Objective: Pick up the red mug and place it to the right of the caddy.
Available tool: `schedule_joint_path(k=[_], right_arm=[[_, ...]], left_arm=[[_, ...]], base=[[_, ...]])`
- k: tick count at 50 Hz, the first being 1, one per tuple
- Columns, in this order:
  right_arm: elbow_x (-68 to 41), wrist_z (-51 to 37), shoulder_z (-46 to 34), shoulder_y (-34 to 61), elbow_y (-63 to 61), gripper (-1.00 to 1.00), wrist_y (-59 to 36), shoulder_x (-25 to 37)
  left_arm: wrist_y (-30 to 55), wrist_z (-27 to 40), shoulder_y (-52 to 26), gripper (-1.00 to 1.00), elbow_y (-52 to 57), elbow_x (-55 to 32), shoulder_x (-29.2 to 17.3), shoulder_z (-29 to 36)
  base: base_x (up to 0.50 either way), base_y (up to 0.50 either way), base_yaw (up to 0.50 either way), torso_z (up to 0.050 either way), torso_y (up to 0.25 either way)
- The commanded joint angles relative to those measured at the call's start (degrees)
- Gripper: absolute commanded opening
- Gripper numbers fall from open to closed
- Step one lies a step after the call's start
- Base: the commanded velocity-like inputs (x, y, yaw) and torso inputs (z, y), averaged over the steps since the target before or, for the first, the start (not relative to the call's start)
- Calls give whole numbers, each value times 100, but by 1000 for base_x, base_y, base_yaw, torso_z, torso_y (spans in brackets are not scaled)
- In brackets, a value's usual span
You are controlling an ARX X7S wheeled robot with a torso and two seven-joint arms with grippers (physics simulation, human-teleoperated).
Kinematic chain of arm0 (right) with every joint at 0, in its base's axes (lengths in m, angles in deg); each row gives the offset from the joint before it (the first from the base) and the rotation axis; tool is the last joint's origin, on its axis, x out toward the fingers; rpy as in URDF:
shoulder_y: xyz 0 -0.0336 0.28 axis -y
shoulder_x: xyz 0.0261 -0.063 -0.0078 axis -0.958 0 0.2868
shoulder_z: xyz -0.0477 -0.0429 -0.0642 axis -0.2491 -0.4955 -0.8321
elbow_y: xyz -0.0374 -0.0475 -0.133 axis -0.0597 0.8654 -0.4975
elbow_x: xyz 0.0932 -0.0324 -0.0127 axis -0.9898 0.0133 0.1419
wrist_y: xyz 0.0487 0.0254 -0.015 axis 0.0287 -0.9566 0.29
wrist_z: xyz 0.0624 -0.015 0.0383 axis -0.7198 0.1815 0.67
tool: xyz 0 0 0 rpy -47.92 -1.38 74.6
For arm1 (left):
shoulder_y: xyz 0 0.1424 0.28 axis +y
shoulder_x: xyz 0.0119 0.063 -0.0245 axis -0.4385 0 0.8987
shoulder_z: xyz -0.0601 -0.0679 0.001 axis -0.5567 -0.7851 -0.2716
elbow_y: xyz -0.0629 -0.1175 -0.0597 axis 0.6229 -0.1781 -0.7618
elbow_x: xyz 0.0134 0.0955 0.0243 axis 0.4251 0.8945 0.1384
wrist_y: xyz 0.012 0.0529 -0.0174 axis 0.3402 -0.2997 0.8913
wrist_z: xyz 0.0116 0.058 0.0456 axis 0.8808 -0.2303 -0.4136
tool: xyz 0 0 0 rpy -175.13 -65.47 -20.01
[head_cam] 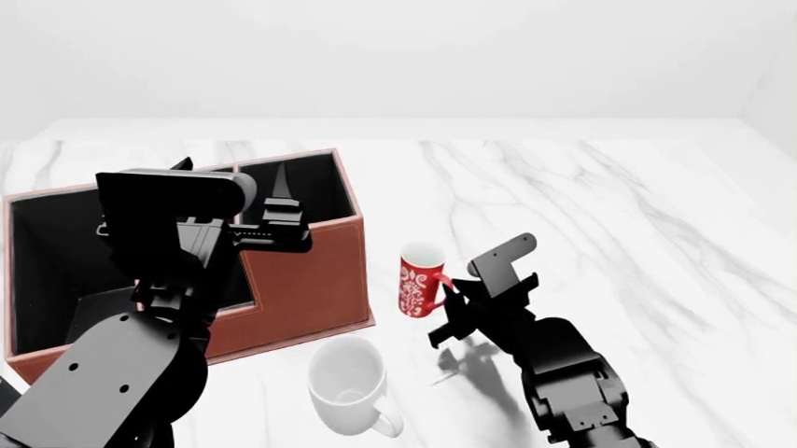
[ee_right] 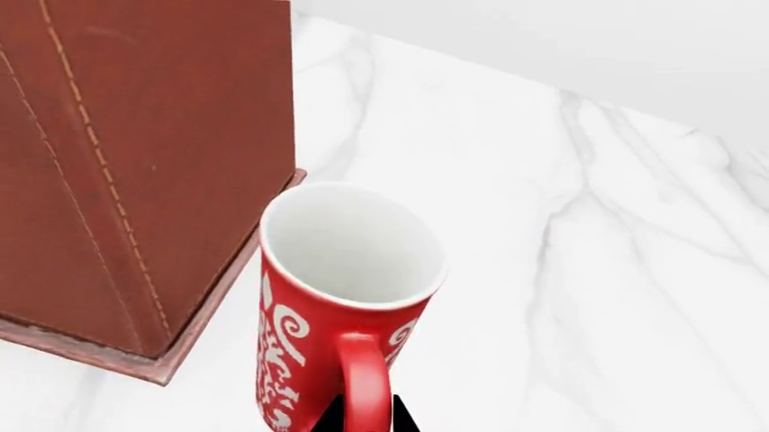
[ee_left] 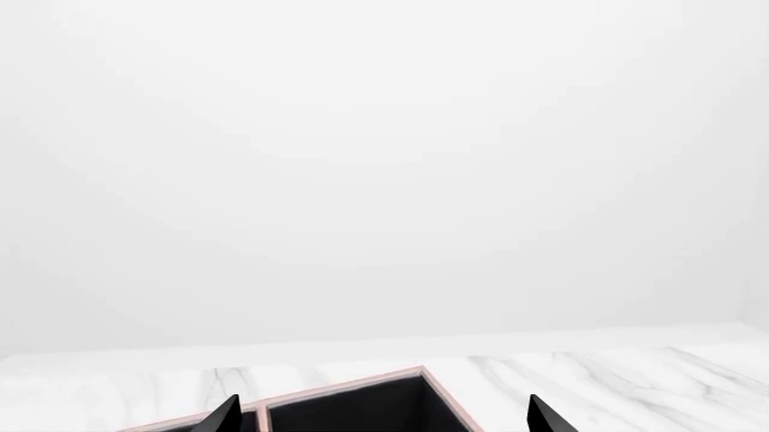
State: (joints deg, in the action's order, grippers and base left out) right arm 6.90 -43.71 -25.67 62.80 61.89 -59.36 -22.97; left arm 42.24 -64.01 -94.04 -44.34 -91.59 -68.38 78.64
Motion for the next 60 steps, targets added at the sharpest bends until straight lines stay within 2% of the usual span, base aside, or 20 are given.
schedule_joint_path(k=[1,6,7,22,28,34,38,40,46,50,52,55,57,60], right_arm=[[206,227,-493,-487,-66,-100,-363,163],[177,284,-510,-474,-59,-100,-345,158],[160,297,-502,-484,-107,100,-367,165],[84,338,-513,-578,-383,100,-447,226],[12,269,-453,-736,-904,100,-697,333],[-604,-74,206,-1763,-3381,100,-1718,955],[-1227,-461,1024,-2809,-5589,100,-2476,1613],[-1435,-592,1319,-3107,-6297,100,-2722,1820],[-1848,-978,2254,-3945,-7974,100,-2833,2179],[-2305,-1159,2845,-3942,-8582,100,-2791,2038],[-2643,-1480,3281,-3679,-8881,100,-2678,1711],[-2884,-1689,3402,-3470,-9069,100,-2650,1459],[-2547,-1808,3150,-3386,-9165,100,-2481,1356],[-2701,-1867,3139,-3257,-9158,100,-2497,1213]], left_arm=[[-35,7,-4,100,-37,-21,-10,20],[-26,18,-20,100,-36,-30,-17,28],[-25,20,-23,100,-35,-30,-20,35],[-52,47,10,100,-44,-48,-49,66],[-51,65,9,100,-31,-71,-60,49],[-16,81,7,100,8,-115,-93,5],[-102,64,34,100,-80,-85,-101,15],[-102,69,34,100,-79,-90,-102,17],[-88,91,18,100,-50,-120,-111,-3],[-99,102,36,100,-41,-126,-119,-3],[-90,117,35,100,-16,-136,-125,-17],[-93,124,27,100,-9,-149,-125,-22],[-87,129,16,100,6,-163,-123,-23],[-111,126,19,100,-10,-168,-122,-21]], base=[[0,0,0,0,0],[0,0,0,0,0],[0,0,0,0,0],[0,0,0,0,0],[0,0,0,0,0],[0,0,0,0,0],[0,0,0,0,0],[0,0,0,0,0],[0,0,0,0,0],[0,0,0,0,0],[0,0,0,0,0],[0,0,0,0,0],[0,0,0,0,0],[0,0,0,0,0]])
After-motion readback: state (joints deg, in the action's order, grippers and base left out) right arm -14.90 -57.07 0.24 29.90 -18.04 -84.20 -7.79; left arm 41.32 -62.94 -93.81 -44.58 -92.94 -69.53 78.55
